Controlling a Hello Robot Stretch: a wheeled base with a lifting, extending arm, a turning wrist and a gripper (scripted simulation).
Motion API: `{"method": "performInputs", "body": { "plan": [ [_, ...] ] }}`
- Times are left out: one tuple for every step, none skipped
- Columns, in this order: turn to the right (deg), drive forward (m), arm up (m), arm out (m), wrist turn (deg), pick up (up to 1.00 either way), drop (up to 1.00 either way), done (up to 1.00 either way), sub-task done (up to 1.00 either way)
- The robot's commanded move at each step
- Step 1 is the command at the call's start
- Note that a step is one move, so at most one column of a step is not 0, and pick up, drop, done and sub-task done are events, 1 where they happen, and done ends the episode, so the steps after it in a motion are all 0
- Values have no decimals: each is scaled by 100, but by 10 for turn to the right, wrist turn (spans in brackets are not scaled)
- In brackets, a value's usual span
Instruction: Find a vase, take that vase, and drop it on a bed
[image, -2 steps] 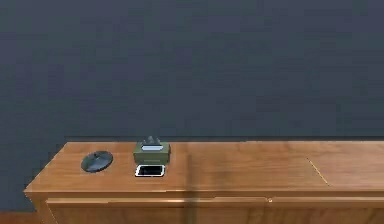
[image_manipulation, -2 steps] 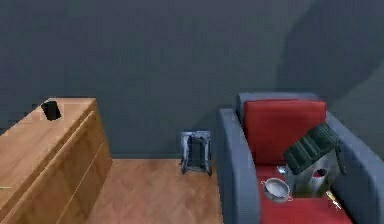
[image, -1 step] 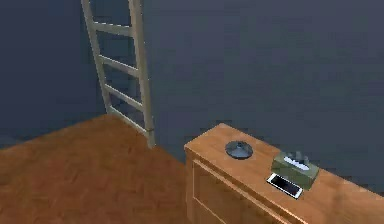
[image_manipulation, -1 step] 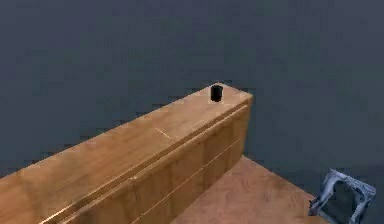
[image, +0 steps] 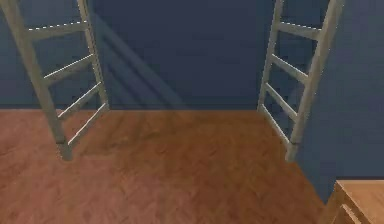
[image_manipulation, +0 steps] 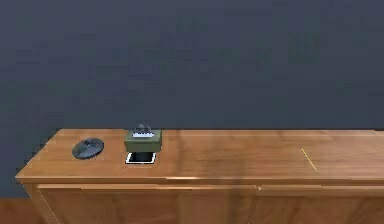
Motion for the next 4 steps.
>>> {"method": "performInputs", "body": {
  "plan": [
    [-270,0,0,0,0,0,0,0,0],
    [450,0,0,0,0,0,0,0,0],
    [450,0,0,0,0,0,0,0,0],
    [30,0,0,0,0,0,0,0,0]
  ]
}}
